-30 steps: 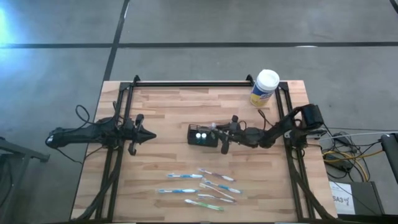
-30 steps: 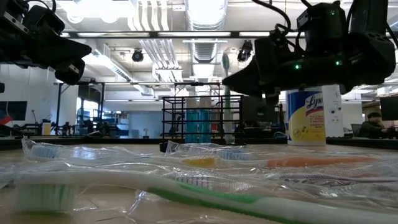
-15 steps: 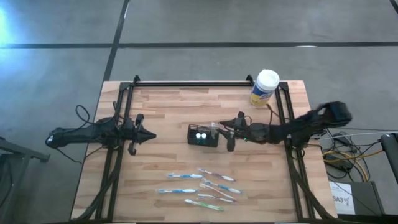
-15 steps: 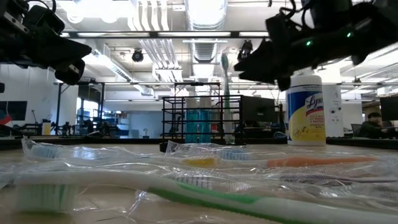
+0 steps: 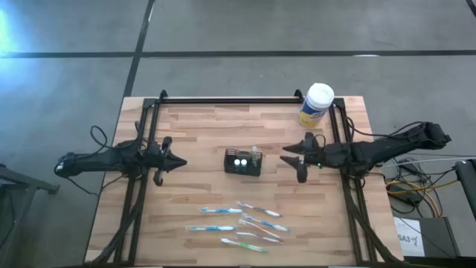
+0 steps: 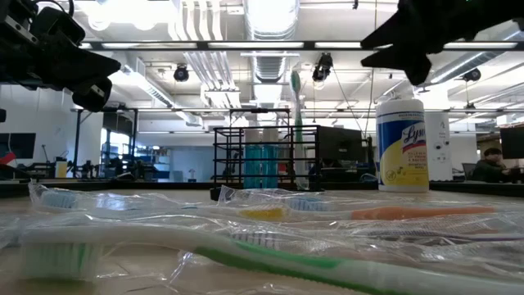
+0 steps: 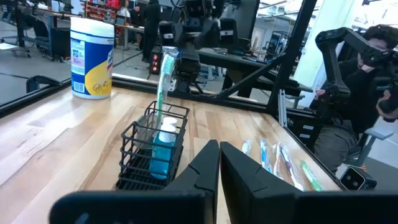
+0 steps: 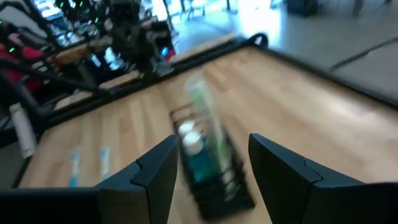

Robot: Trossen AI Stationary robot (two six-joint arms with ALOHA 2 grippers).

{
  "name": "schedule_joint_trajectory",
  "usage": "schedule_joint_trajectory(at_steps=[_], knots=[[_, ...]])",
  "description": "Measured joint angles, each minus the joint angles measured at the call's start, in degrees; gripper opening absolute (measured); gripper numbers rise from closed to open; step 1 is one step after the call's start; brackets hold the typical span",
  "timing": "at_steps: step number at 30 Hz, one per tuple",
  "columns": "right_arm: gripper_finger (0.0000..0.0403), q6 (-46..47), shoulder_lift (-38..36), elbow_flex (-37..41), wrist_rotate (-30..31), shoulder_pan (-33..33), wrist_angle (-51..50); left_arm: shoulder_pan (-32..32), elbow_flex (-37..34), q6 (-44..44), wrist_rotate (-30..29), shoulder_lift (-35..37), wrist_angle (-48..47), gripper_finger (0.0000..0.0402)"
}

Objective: Pick & Place toothbrushing station
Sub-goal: Put the top violet toothbrush into the wire organizer

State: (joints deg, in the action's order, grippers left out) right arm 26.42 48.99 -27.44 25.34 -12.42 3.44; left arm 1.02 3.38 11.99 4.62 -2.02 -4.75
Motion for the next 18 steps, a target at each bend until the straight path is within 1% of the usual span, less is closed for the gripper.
schedule_joint_trajectory(at_steps=[2, 4, 9, 13, 18], knots=[[0.0192, 2.8, 0.4, -0.4, -0.1, -2.2, -2.8, 0.0, 0.0, 0.0, 0.0, 0.0, 0.0, 0.0019], [0.0192, 5.5, 2.0, -0.5, -0.6, -4.8, -3.3, 0.0, 0.0, 0.0, 0.0, 0.0, 0.0, 0.0019], [0.0192, 13.4, 8.7, -0.5, -1.4, -10.8, -2.5, 0.0, 0.0, 0.0, 0.0, 0.0, 0.0, 0.0019], [0.0192, 18.1, 17.1, -3.2, -1.4, -14.2, -2.6, 0.0, 0.0, 0.1, 0.0, 0.0, 0.2, 0.0019], [0.0192, 18.3, 30.5, -10.0, -1.4, -16.1, -3.7, 0.0, 0.0, 0.3, 0.0, 0.0, 0.2, 0.0019]])
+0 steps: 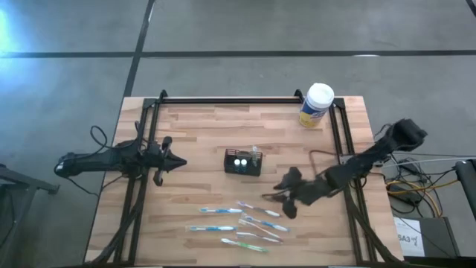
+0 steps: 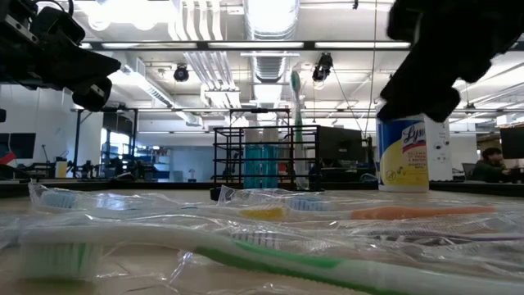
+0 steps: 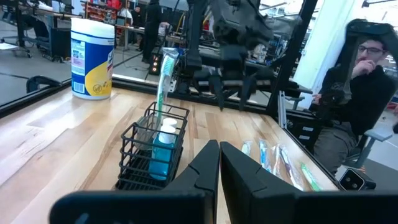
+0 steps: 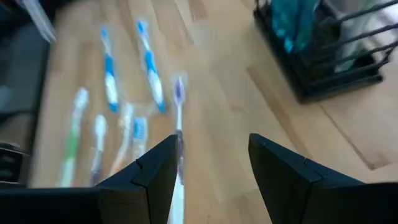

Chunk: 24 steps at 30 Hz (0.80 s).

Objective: Pick & Place toothbrushing station
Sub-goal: Put the top violet toothbrush into the wire organizer

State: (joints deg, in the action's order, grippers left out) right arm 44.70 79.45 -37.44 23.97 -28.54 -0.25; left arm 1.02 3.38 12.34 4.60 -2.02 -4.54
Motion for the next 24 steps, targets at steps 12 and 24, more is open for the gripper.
schedule_joint_trajectory(at_steps=[12, 24], knots=[[0.0192, -0.1, 22.2, -31.4, -3.4, 3.2, -31.5, 0.0, 0.0, 0.1, 0.0, 0.0, 0.0, 0.0019], [0.0192, -7.0, 36.0, -50.4, -12.9, 6.7, -43.1, 0.0, 0.0, 0.1, 0.1, 0.0, -0.3, 0.0019]])
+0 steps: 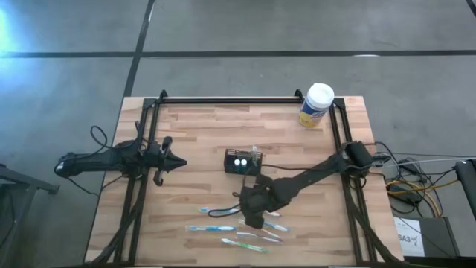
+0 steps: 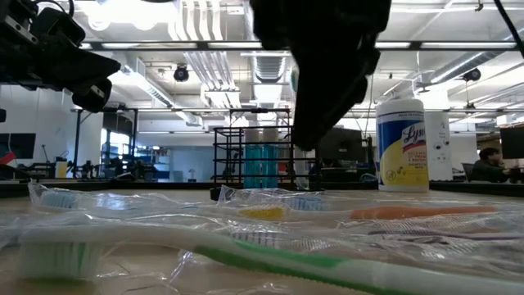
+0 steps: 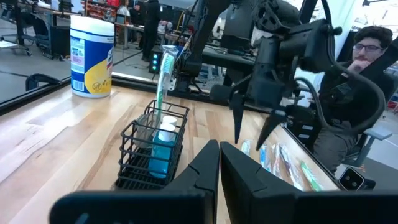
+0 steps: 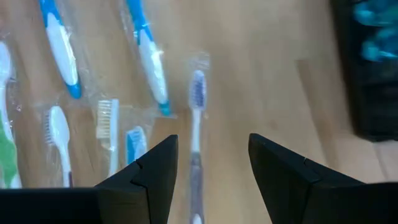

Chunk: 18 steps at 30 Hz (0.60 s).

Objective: Pick & Place toothbrushing station
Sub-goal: Put the top violet toothbrush into the wire organizer

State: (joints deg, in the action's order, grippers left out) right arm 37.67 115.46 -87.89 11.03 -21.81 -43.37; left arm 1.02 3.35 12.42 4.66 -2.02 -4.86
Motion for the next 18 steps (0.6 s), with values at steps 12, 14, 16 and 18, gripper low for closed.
schedule_joint_trajectory(at_steps=[12, 14, 16, 18], knots=[[0.0192, -1.9, 7.1, -0.3, -2.3, 1.6, 0.1, 0.0, -0.6, 0.1, -0.1, -0.1, 0.5, 0.0019], [0.0192, -2.4, 7.3, -0.3, -3.0, 1.6, 0.1, 0.0, -0.7, 0.0, -0.2, -0.1, 0.5, 0.0019], [0.0192, -2.7, 7.4, -0.1, -3.1, 1.6, 0.1, 0.0, -0.7, 0.0, -0.2, -0.1, 0.5, 0.0019], [0.0192, -2.9, 7.4, 0.0, -3.1, 1.6, 0.0, 0.0, -0.7, 0.0, -0.2, -0.1, 0.6, 0.0019]])
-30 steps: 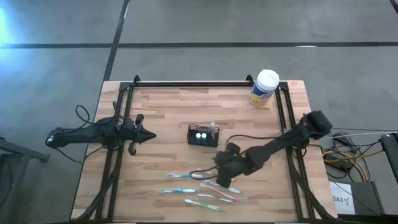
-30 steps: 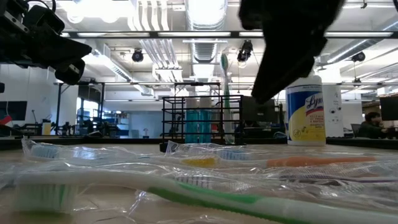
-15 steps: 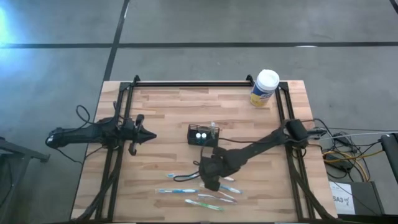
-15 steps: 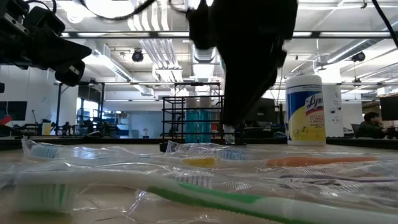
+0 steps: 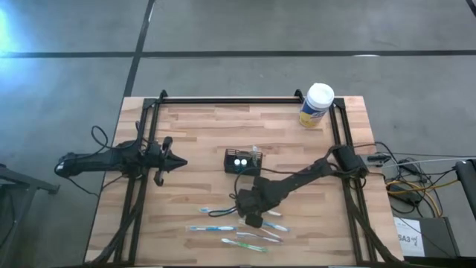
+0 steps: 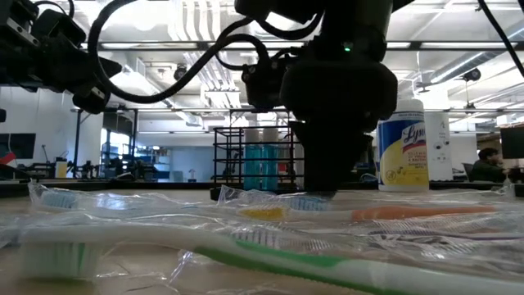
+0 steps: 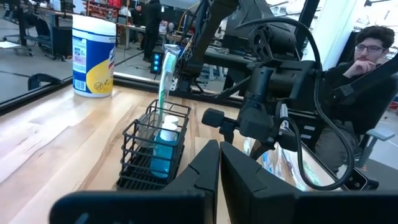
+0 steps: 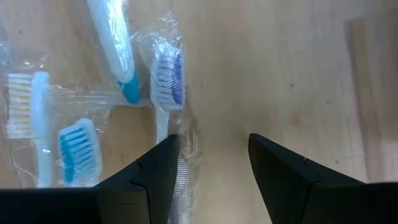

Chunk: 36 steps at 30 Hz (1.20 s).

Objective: Pick & Place toothbrushing station
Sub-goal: Put the top violet toothbrush into the wire organizer

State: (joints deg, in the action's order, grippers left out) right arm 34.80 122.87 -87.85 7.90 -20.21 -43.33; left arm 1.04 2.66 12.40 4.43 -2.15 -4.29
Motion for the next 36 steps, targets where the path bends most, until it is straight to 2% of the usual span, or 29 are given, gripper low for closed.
schedule_joint_trajectory(at_steps=[4, 8, 10, 19, 23, 36], knots=[[0.019, -0.5, -0.1, 0.0, 1.5, 0.0, -0.5, 0.0, 0.0, 0.0, 0.0, 0.0, 0.1, 0.0019], [0.0182, -0.5, -0.9, 0.2, 6.7, 0.0, -5.1, 0.0, 0.0, 0.0, 0.0, 0.0, 0.1, 0.0019], [0.0176, -0.7, -1.7, 0.2, 7.5, 0.1, -6.0, 0.0, 0.0, 0.0, 0.0, 0.0, 0.1, 0.0019], [0.0164, -3.0, -6.2, 0.1, 1.5, 0.0, -6.0, 0.0, 0.0, -0.1, 0.0, 0.0, 0.1, 0.0019], [0.0172, -6.6, -6.0, 0.2, -3.7, 0.1, -5.2, 0.0, -0.1, -0.1, 0.0, 0.0, 0.1, 0.0019], [0.0217, -8.0, -5.4, 2.1, -1.1, 2.4, -0.6, 0.0, -0.1, -0.1, 0.0, 0.0, 0.2, 0.0019]])
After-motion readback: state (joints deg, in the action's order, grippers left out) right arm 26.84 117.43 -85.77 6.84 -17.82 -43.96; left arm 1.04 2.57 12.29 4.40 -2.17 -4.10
